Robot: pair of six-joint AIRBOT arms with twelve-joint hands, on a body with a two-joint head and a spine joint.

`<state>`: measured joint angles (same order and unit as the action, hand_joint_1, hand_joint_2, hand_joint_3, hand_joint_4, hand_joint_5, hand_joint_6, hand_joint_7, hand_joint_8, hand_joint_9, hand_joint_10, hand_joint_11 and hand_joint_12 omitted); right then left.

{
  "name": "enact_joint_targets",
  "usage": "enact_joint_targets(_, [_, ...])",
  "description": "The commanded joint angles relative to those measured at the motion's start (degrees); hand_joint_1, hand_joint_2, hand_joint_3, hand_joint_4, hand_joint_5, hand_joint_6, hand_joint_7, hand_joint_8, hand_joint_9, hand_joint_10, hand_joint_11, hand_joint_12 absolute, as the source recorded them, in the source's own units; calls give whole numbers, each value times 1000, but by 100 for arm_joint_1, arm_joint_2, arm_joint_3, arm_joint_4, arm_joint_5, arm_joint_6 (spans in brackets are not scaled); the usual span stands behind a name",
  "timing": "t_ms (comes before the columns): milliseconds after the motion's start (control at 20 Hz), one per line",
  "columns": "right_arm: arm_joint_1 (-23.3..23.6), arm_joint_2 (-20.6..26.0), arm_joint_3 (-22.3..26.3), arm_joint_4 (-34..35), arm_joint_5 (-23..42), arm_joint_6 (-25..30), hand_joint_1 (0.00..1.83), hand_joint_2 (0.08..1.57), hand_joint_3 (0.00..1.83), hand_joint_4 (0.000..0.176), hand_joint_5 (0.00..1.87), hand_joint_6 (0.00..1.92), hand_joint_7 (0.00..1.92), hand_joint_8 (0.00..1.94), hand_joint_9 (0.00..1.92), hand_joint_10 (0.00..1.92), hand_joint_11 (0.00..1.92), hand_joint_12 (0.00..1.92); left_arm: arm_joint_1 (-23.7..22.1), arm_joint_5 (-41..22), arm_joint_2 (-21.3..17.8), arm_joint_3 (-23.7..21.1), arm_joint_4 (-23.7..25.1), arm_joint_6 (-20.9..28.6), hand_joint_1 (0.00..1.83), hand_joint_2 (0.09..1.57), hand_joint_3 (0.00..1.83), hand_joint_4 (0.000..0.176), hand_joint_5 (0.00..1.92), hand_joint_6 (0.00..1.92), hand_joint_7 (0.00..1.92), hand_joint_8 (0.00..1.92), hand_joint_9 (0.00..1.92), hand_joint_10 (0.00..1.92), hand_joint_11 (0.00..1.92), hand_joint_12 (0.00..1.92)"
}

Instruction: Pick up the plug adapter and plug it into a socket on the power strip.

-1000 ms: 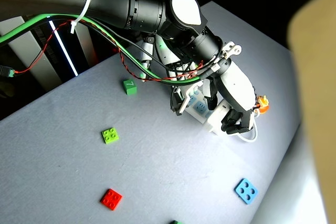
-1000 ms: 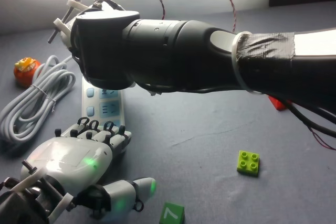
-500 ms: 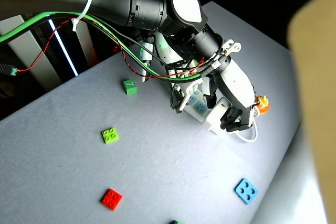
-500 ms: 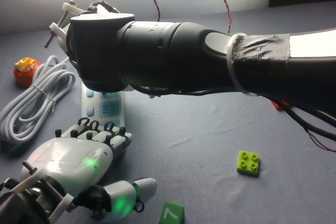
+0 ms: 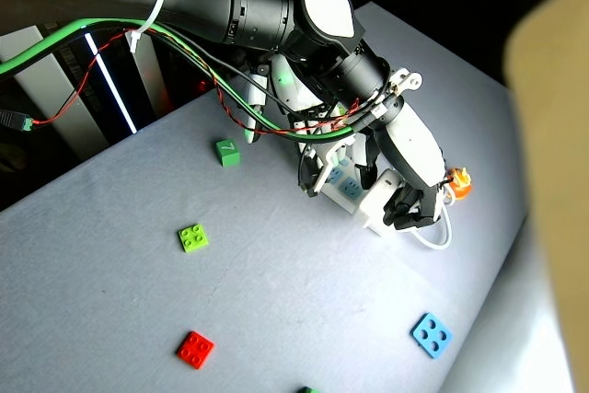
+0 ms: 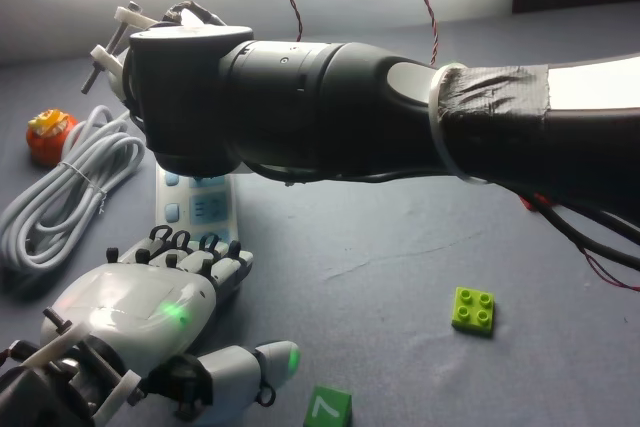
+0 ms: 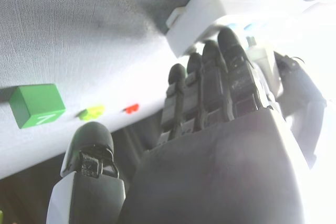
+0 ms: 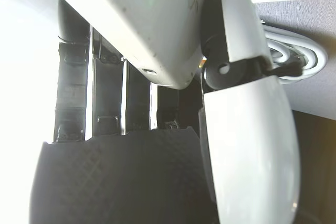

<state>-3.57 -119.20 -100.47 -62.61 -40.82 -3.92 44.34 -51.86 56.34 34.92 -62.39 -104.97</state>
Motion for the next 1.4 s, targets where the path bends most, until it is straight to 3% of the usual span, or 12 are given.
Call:
enact_joint_targets(0, [136, -21, 11, -396, 105, -40, 1216, 1115, 0, 18, 933, 1032, 1044, 914, 1163, 8, 615, 1202, 12, 42, 86, -50, 225, 27, 0, 1231, 0, 0, 176, 5, 214, 8, 218, 7, 0, 598])
enact_joint_targets(400, [193, -105, 4, -505, 26, -118, 1220, 1101, 0, 29, 974, 981, 1062, 868, 1172, 8, 652, 1179, 19, 43, 120, -67, 225, -39, 0, 1236, 0, 0, 189, 1, 219, 1, 223, 2, 0, 597])
enact_joint_targets(550, [168, -95, -17, -381, 36, -185, 1215, 1113, 1, 22, 940, 1027, 1042, 908, 1159, 2, 624, 1195, 56, 43, 124, -83, 225, -55, 0, 1231, 0, 0, 178, 1, 206, 1, 211, 1, 0, 604])
enact_joint_targets(600, [166, -85, -20, -382, 37, -189, 1218, 1105, 0, 33, 976, 981, 1045, 894, 1157, 1, 625, 1197, 58, 39, 123, -83, 225, -54, 0, 1233, 0, 0, 177, 1, 209, 2, 210, 1, 0, 583])
enact_joint_targets(800, [179, -67, -23, -382, -96, -189, 1221, 1104, 0, 18, 952, 1007, 1068, 869, 1172, 8, 621, 1203, 54, 13, 123, -96, 225, -58, 0, 1236, 2, 0, 201, 1, 225, 1, 225, 3, 0, 616])
enact_joint_targets(900, [198, -59, -23, -384, -156, -217, 1218, 1104, 1, 32, 972, 994, 1046, 886, 1158, 1, 636, 1155, 57, 5, 123, -101, 225, -69, 0, 1233, 0, 0, 189, 0, 221, 0, 221, 0, 0, 601])
enact_joint_targets(1000, [217, -61, -23, -454, -271, -337, 1207, 1125, 0, 29, 926, 1055, 1010, 956, 1138, 15, 605, 1211, 81, -19, 123, -107, 226, -72, 0, 1235, 1, 0, 175, 3, 210, 1, 209, 0, 0, 568])
enact_joint_targets(1350, [231, -64, -27, -454, -308, -421, 1218, 1103, 0, 29, 969, 987, 1057, 878, 1161, 14, 635, 1199, 231, -273, 123, -113, 487, 145, 0, 1235, 1, 0, 195, 5, 225, 2, 225, 4, 11, 607])
